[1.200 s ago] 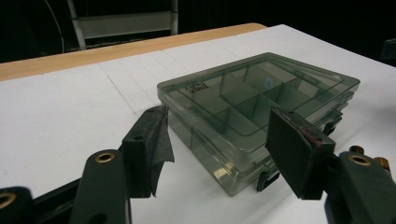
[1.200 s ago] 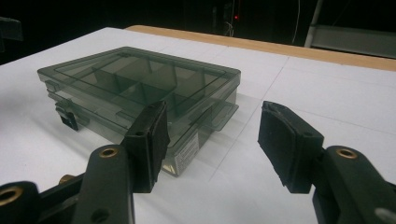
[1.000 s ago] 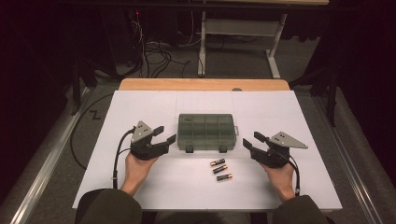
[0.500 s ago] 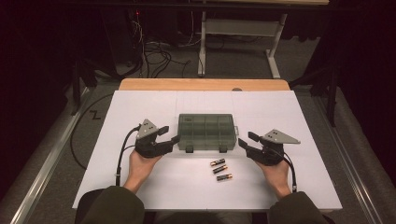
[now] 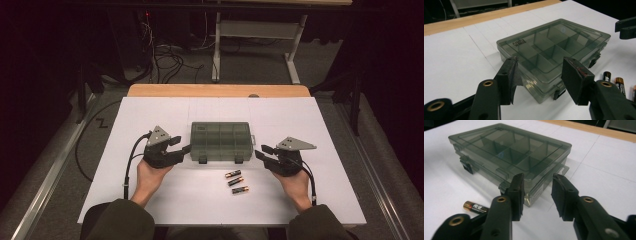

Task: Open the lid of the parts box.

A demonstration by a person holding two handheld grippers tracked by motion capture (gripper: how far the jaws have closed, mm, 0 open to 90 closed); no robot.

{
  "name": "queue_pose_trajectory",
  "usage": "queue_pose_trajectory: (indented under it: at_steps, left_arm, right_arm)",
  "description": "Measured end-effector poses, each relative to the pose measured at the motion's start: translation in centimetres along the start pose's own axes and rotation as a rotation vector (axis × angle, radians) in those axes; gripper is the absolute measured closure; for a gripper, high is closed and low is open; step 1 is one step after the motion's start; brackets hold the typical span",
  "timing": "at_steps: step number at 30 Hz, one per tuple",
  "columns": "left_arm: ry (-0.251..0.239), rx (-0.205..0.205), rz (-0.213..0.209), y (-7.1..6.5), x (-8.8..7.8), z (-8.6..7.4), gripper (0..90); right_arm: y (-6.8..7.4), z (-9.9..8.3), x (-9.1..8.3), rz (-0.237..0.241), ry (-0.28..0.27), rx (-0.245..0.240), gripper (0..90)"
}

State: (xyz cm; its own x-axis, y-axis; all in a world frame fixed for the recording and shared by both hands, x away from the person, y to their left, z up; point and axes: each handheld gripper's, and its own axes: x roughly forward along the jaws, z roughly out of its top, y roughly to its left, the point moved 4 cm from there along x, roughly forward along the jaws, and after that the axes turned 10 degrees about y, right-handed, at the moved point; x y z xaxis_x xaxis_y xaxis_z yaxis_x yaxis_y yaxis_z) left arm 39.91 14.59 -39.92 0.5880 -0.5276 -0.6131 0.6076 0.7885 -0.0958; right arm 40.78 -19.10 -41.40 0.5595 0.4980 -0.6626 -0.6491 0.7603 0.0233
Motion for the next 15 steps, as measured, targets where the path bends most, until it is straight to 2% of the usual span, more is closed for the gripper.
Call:
queue_pose_trajectory:
  at_steps: [1,7,8,9,10,11,15]
  left_arm:
    - [0.017,-0.006,-0.004,-0.01,0.05,-0.07,49.0]
    - [0.058,-0.011,-0.012,0.09,0.02,-0.03,53.6]
    - [0.079,-0.024,-0.023,0.18,0.01,-0.06,54.2]
    - [0.079,-0.024,-0.023,0.18,0.01,-0.06,55.0]
    - [0.111,-0.016,-0.027,0.16,0.11,-0.22,55.9]
    - [0.111,-0.016,-0.027,0.16,0.11,-0.22,56.9]
    - [0.162,-0.009,-0.031,0.08,0.28,-0.34,60.9]
  right_arm:
    - [-0.06,0.0,0.01,-0.008,0.019,-0.001,70.1]
    - [-0.19,0.12,-0.25,-0.008,0.054,-0.004,76.6]
    - [-0.24,0.12,-0.29,-0.005,0.06,0.004,77.8]
    - [-0.31,0.09,-0.33,0.002,0.069,0.009,79.0]
    - [-0.39,0.02,-0.32,0.005,0.082,0.009,80.2]
    - [-0.46,-0.03,-0.25,0.01,0.095,0.011,81.5]
    - [-0.52,0.0,-0.11,0.037,0.131,0.006,85.5]
